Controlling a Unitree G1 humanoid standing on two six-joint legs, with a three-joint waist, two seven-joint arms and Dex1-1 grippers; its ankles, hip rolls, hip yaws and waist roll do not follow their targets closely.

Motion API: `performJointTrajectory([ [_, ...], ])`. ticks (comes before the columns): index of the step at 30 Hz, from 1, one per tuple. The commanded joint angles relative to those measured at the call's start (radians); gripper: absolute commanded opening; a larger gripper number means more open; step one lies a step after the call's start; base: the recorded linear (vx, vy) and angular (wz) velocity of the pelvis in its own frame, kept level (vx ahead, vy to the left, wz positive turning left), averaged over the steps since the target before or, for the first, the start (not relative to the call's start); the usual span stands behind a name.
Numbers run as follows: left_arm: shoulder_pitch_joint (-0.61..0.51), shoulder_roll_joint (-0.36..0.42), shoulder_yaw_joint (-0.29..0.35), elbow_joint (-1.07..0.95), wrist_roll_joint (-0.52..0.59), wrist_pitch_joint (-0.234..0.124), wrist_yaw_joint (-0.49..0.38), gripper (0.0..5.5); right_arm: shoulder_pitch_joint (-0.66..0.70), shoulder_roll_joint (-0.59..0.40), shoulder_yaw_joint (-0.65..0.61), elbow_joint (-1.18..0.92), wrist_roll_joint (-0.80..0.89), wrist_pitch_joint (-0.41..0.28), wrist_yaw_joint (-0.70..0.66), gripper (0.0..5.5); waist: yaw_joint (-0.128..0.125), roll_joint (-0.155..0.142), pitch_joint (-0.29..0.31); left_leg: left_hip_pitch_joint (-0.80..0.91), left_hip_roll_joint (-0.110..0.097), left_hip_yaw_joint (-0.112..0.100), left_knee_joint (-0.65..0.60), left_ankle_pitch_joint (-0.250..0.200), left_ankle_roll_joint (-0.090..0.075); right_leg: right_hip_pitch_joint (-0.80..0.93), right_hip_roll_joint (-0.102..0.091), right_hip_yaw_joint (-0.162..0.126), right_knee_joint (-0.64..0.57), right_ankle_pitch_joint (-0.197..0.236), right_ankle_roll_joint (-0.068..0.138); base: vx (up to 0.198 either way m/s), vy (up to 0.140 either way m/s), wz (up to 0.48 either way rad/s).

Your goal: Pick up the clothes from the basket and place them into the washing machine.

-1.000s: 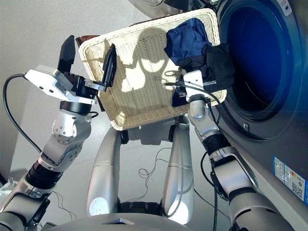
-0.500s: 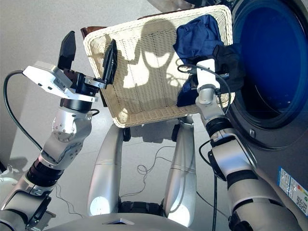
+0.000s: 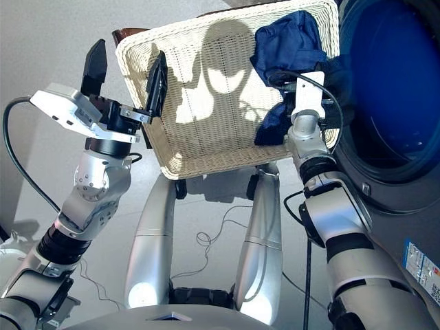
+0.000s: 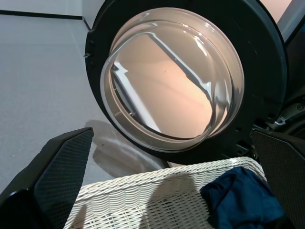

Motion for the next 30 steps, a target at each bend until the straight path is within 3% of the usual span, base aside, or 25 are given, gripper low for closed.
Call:
performJointTrajectory([
  [1, 0.015, 0.010, 0.024, -0.128, -0.002, -0.044, -0.001, 5.50, -0.001, -0.041, 0.007, -0.006, 0.029, -0.021, -0.003, 0.00, -0.001, 0.058, -0.016, -0.013, 0.016, -0.003, -0.018, 0.029, -0.021, 0.038, 0.017, -0.037, 0.009, -0.050, -0.005, 0.000, 0.000, 0.000],
  [11, 0.033, 0.015, 0.043, -0.136, -0.007, -0.052, -0.007, 5.50, 0.115, -0.051, -0.027, -0.208, 0.070, -0.090, -0.013, 0.00, -0.013, 0.050, -0.016, -0.004, 0.013, -0.003, -0.040, 0.039, -0.017, 0.046, 0.018, -0.034, -0.010, -0.041, -0.001, 0.000, 0.000, 0.000],
  [12, 0.044, 0.014, 0.059, -0.140, -0.003, -0.056, -0.005, 5.50, 0.184, -0.053, -0.054, -0.324, 0.097, -0.128, -0.010, 0.00, -0.023, 0.044, -0.016, -0.006, 0.014, -0.005, -0.044, 0.041, -0.017, 0.042, 0.018, -0.034, -0.011, -0.040, 0.000, 0.000, 0.000, 0.000],
  [16, 0.060, 0.018, 0.072, -0.143, 0.005, -0.059, -0.006, 5.50, 0.292, -0.057, -0.105, -0.476, 0.082, -0.164, -0.024, 0.00, -0.034, 0.037, -0.016, -0.002, 0.012, -0.005, -0.048, 0.043, -0.015, 0.044, 0.017, -0.034, -0.013, -0.041, 0.001, 0.000, 0.000, 0.000],
  [22, 0.105, 0.032, 0.110, -0.156, 0.009, -0.060, -0.004, 5.50, 0.560, -0.027, -0.269, -0.759, 0.137, -0.259, -0.032, 0.00, -0.067, 0.013, -0.016, -0.001, 0.011, -0.007, -0.052, 0.042, -0.013, 0.045, 0.018, -0.031, -0.018, -0.039, 0.006, 0.000, 0.000, 0.000],
  [27, 0.123, 0.047, 0.139, -0.164, 0.008, -0.074, -0.007, 5.50, 0.633, -0.032, -0.428, -0.793, 0.074, -0.316, -0.152, 0.00, -0.078, 0.007, -0.016, 0.008, 0.008, -0.010, -0.052, 0.035, -0.012, 0.054, 0.019, -0.027, -0.020, -0.044, 0.011, 0.000, 0.000, 0.000],
  [30, 0.111, 0.049, 0.138, -0.162, 0.007, -0.080, -0.006, 5.50, 0.598, -0.049, -0.489, -0.709, 0.086, -0.328, -0.215, 0.00, -0.078, 0.006, -0.016, 0.012, 0.009, -0.011, -0.050, 0.030, -0.013, 0.060, 0.017, -0.027, -0.017, -0.047, 0.012, 0.000, 0.000, 0.000],
])
